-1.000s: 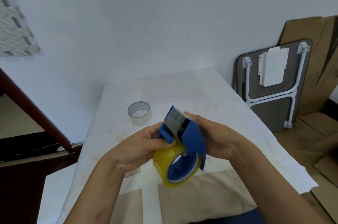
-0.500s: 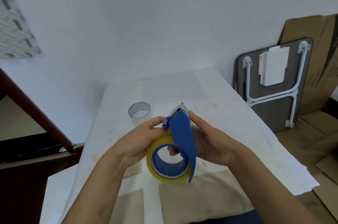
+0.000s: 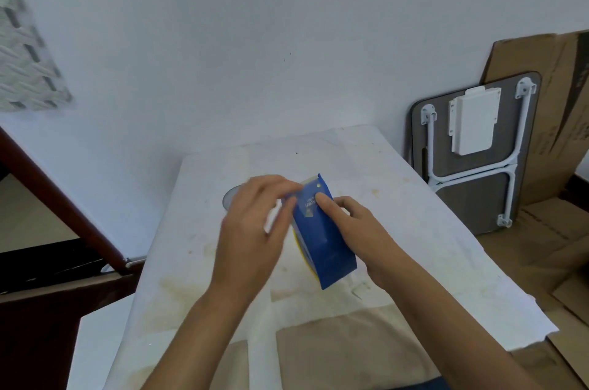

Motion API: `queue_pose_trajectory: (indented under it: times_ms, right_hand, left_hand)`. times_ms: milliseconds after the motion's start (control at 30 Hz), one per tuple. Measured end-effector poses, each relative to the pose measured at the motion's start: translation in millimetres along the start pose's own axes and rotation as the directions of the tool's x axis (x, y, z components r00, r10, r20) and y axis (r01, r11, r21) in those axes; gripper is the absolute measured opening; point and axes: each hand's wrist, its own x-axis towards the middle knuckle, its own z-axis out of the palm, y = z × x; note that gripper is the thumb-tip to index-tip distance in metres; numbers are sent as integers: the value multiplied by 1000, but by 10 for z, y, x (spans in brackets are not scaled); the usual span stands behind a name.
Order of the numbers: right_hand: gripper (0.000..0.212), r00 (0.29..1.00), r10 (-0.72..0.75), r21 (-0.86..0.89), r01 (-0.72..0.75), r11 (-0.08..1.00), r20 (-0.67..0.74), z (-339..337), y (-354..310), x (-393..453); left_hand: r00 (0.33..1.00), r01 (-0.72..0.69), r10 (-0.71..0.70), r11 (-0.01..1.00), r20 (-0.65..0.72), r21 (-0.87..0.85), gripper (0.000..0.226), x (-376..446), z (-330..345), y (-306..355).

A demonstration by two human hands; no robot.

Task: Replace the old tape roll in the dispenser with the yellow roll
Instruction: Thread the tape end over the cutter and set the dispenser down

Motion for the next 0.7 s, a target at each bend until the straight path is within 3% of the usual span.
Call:
queue_pose_trajectory:
  times_ms: [67,133,367,533,700]
  right_hand:
    - [47,998,-26,-24,25,999,-54,22,-22,-5]
    - [45,995,-44,-30,41,999,-84,31,-43,-24]
    - [37,999,-44,-25,44,999,-31,22,4,-54]
    - [42,999,-47,-6,47,999,-20,-14,-5,-36]
    - [47,999,-35,14,35,999,-11,-50,-26,-23]
  left_hand:
    - [988,-121,110,986,104,112,21,-32,127,-46]
    - [982,-126,102,981,160,146,28,-64,216,-114]
    - [993,-16,6,996,115,89,14,-7,304,-269]
    - [991,-93,77,985,110,147,15,28,354,-342]
    - [996,-66,56,990,75,127,16,69,390,-371]
